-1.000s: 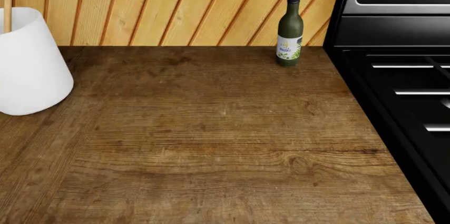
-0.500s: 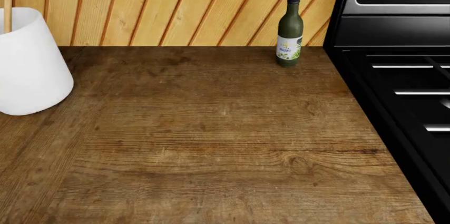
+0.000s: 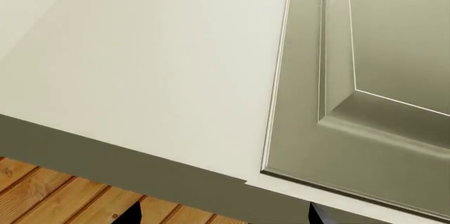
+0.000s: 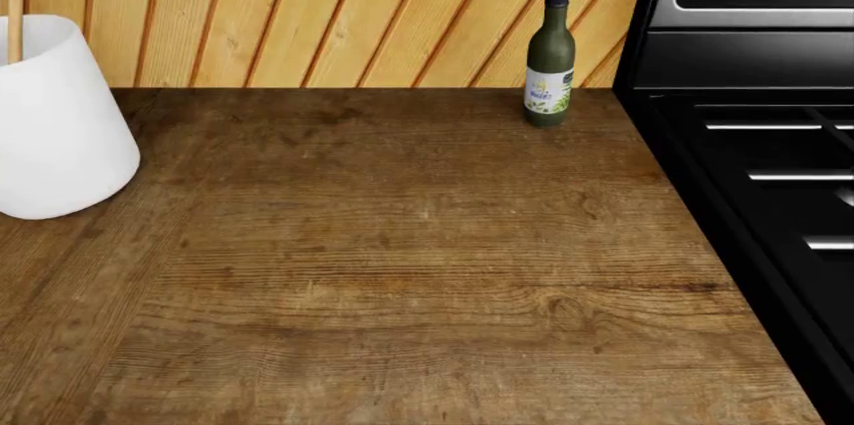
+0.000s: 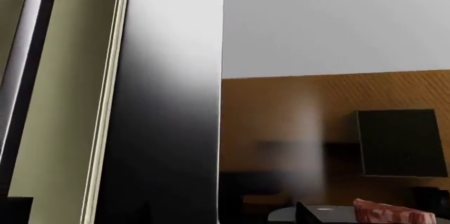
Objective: Close the microwave door
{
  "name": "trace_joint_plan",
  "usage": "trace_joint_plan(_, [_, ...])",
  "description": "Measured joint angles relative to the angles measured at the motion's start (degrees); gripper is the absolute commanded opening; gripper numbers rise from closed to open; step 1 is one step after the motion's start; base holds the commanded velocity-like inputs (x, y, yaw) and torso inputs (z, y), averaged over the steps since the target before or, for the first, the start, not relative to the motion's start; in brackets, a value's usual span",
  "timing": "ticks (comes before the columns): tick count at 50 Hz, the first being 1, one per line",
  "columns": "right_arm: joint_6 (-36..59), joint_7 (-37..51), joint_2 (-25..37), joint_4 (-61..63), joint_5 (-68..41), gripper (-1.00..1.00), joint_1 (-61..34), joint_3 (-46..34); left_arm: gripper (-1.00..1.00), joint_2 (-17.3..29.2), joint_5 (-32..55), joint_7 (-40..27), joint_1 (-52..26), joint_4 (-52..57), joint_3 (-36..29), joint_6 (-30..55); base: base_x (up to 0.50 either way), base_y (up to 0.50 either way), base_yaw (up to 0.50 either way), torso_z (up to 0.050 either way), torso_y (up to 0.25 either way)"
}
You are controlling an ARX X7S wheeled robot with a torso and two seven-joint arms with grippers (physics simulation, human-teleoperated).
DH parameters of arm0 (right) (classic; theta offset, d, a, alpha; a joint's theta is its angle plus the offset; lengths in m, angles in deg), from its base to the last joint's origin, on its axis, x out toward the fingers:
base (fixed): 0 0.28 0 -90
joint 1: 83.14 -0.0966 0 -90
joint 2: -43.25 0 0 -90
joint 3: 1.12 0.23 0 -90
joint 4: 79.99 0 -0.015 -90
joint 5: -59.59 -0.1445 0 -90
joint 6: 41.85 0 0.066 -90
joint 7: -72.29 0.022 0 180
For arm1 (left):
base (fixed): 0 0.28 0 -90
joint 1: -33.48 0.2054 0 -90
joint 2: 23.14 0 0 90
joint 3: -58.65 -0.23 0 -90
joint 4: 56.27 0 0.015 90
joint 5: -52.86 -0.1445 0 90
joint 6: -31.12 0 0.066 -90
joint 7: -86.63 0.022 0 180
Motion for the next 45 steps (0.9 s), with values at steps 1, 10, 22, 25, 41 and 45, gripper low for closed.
trace_joint_plan(1, [0.3, -0.1, 0.0, 0.1, -0.1, 1.00, 0.0, 0.0, 1.00, 0.0, 0.0, 0.0, 0.0, 0.0, 0.0, 0.0, 0.00, 0.00, 0.00, 0.000, 0.000])
trace_joint_plan(10, [2.8, -0.5, 0.6, 0.8, -1.0, 1.00, 0.0, -0.1, 1.00, 0.1, -0.1, 0.0, 0.1, 0.1, -0.2, -0.2, 0.00, 0.00, 0.00, -0.002, 0.000])
trace_joint_plan(22, [6.0, 1.4, 2.0, 1.6, -5.2, 1.00, 0.0, 0.2, 1.00, 0.2, -0.2, 0.0, 0.2, 0.1, -0.4, -0.4, 0.00, 0.00, 0.00, -0.001, 0.000])
trace_joint_plan(25, [7.0, 2.7, 2.5, 1.8, -7.3, 1.00, 0.0, 0.4, 1.00, 0.2, -0.2, 0.0, 0.3, 0.1, -0.5, -0.5, 0.00, 0.00, 0.00, -0.003, 0.000])
trace_joint_plan(41, [12.3, 15.2, 6.9, 1.9, -26.1, 1.00, 0.0, 2.8, 1.00, 0.3, -0.3, 0.1, 0.7, 0.3, -0.6, -0.8, 0.00, 0.00, 0.00, -0.001, 0.000])
trace_joint_plan(45, [12.6, 18.0, 7.8, 1.7, -30.1, 1.00, 0.0, 3.4, 1.00, 0.4, -0.4, 0.1, 0.8, 0.4, -0.6, -0.9, 0.00, 0.00, 0.00, 0.000, 0.000])
